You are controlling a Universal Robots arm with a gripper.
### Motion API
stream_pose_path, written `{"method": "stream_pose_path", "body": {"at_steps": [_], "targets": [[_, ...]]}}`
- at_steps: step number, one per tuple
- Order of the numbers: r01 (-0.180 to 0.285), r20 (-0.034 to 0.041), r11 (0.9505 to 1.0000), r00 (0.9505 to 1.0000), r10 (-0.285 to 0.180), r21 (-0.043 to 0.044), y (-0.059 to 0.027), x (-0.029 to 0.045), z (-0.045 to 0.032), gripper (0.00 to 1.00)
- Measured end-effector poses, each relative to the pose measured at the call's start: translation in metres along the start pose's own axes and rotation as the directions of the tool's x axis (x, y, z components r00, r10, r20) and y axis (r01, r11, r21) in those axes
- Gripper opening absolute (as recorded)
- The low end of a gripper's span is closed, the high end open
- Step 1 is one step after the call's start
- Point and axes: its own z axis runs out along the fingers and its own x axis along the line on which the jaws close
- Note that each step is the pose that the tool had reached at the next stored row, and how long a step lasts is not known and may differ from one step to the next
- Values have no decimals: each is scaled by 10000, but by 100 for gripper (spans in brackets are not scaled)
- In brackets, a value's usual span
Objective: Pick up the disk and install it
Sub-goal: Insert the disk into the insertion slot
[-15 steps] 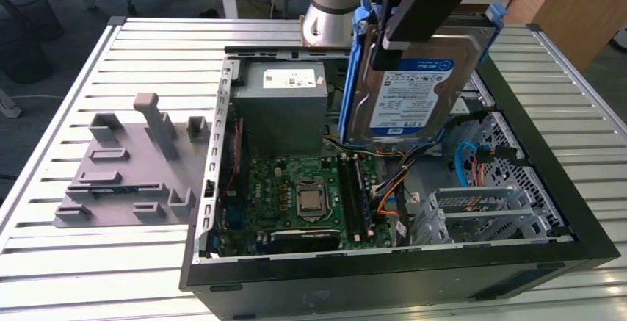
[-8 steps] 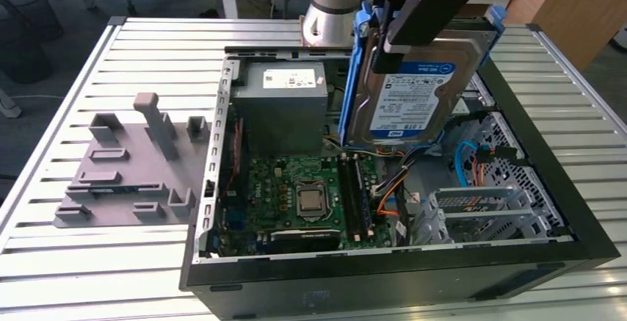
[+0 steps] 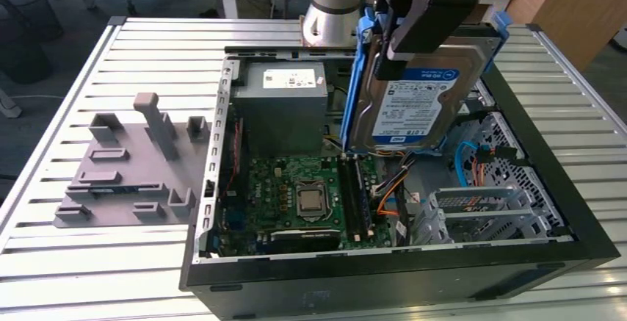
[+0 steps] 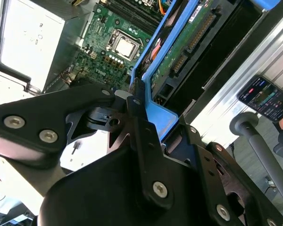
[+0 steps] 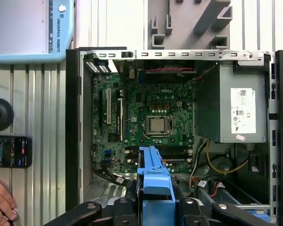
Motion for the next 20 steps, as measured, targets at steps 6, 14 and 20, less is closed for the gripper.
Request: {"method": "stream_pose_path", "body": {"at_steps": [6,14,20], "targets": [[-1,-2,10000,10000,1,0,-44,9,4,36],[-1,-1,10000,10000,1,0,-174,9,9,36],[0,0,10000,10000,0,0,-189,33,20,36]]}}
